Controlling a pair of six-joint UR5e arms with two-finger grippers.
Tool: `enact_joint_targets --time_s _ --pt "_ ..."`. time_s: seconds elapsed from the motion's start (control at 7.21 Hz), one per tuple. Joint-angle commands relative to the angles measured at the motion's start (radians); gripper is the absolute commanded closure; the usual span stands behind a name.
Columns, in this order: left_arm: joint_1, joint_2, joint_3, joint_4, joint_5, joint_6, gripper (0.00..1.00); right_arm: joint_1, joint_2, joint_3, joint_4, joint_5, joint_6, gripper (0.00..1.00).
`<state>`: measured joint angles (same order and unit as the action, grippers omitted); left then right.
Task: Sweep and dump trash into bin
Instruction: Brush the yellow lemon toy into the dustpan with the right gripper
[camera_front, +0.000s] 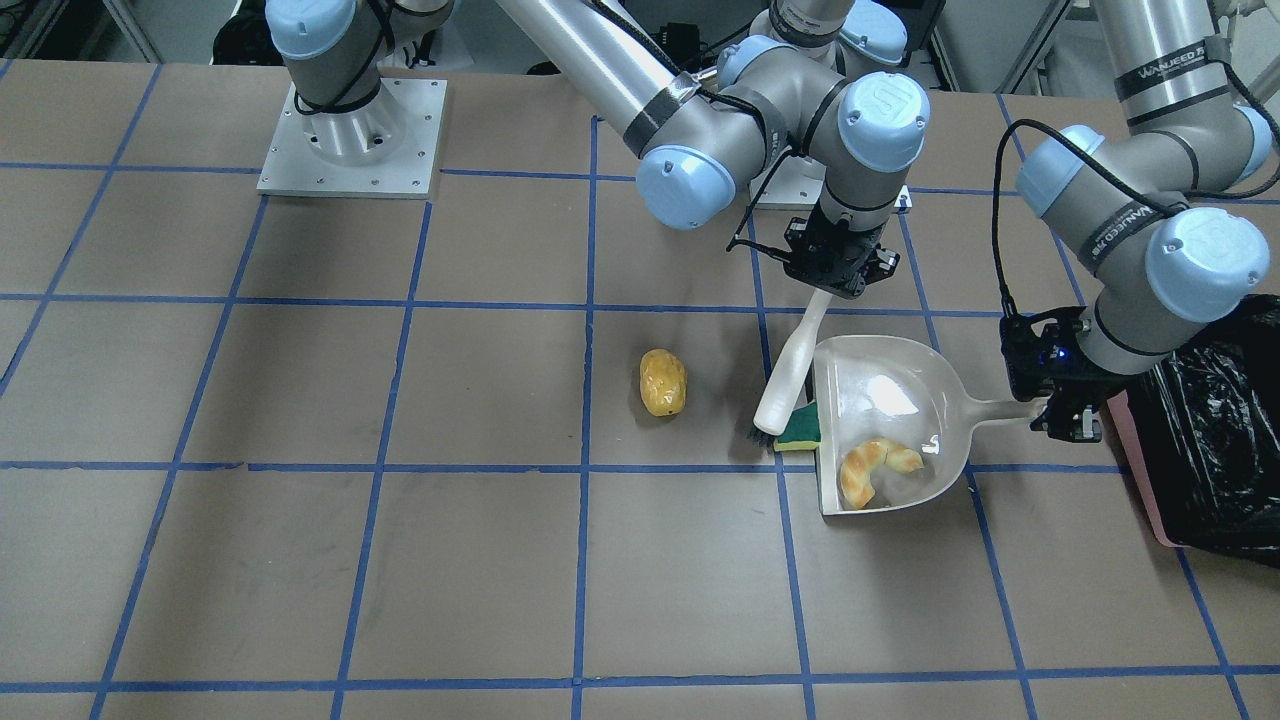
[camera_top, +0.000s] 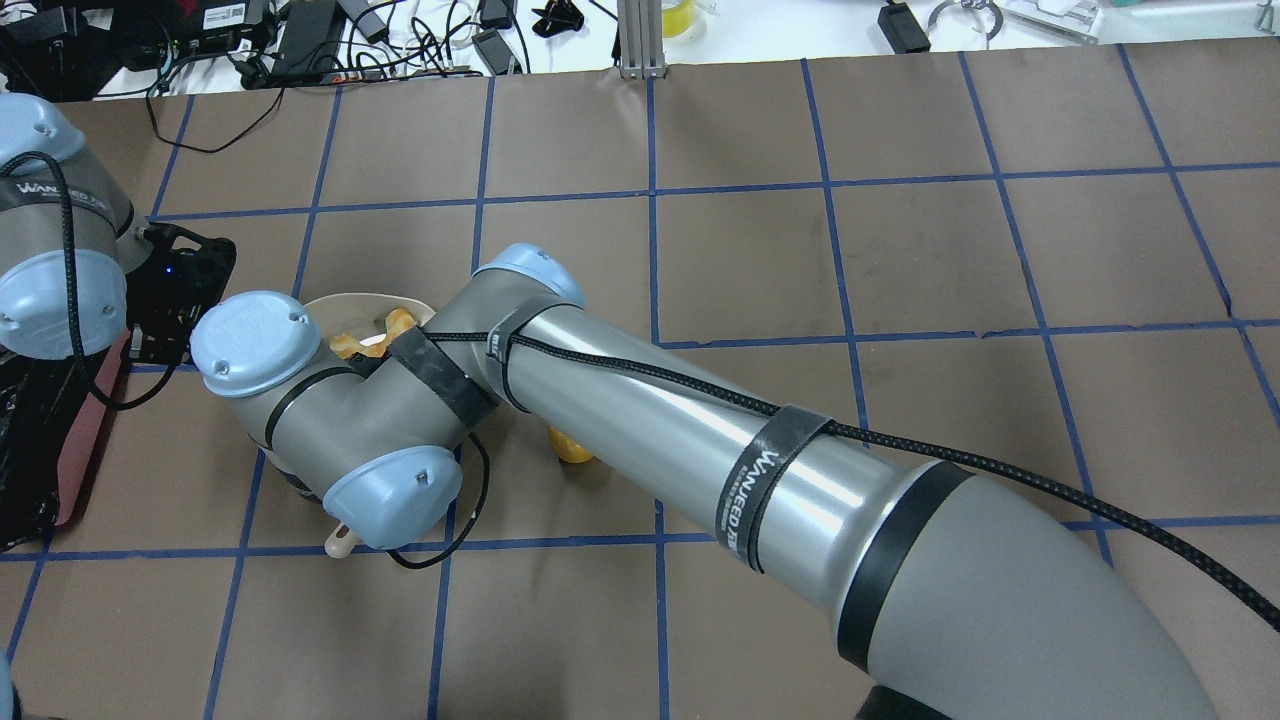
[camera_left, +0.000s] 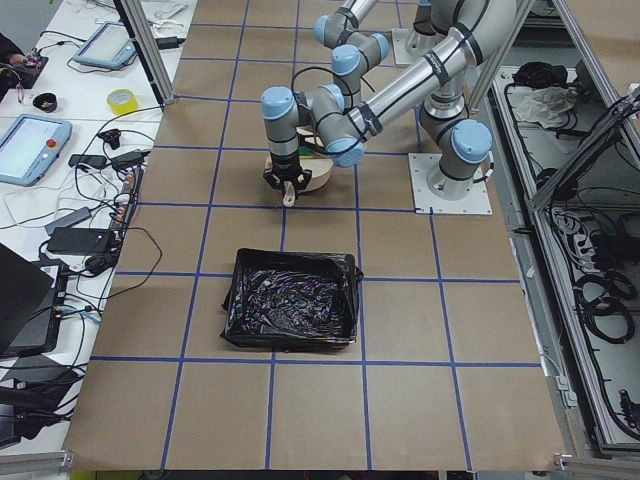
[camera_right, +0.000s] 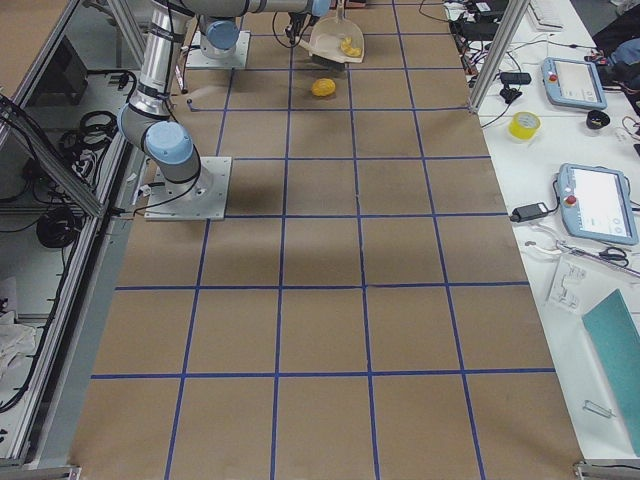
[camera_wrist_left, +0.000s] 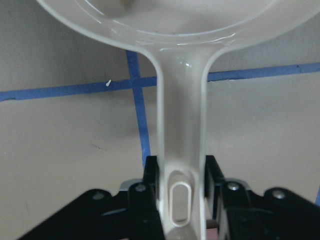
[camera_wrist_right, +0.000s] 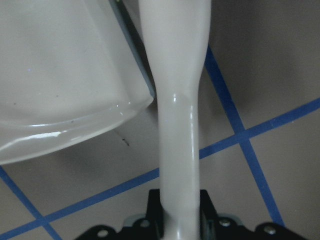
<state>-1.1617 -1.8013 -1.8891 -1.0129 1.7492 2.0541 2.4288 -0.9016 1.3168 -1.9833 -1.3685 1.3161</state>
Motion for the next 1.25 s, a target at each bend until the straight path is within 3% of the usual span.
enact_joint_targets --time_s 0.0,0.42,0.55,0.83,1.11 --pt "-0.003 0.005 -0.007 0.0 0.0 0.001 1.0 0.0 0.029 -0.008 -0.041 -0.012 -0.041 1.0" --pt "-0.001 0.003 -0.007 -0.001 -0.002 0.003 1.0 0.003 0.091 -0.157 -0.081 0.014 0.014 1.0" --pt "-0.001 0.003 -0.007 -0.001 -0.004 0.001 1.0 0.003 0.086 -0.175 -0.08 0.063 0.04 1.0" --pt "0.0 0.003 -0.005 0.0 -0.004 0.0 1.0 0.003 0.052 -0.174 -0.002 0.071 0.046 1.0" --pt "0.0 0.003 -0.005 0.0 -0.005 0.001 1.0 0.016 0.018 -0.175 -0.009 0.146 0.117 1.0"
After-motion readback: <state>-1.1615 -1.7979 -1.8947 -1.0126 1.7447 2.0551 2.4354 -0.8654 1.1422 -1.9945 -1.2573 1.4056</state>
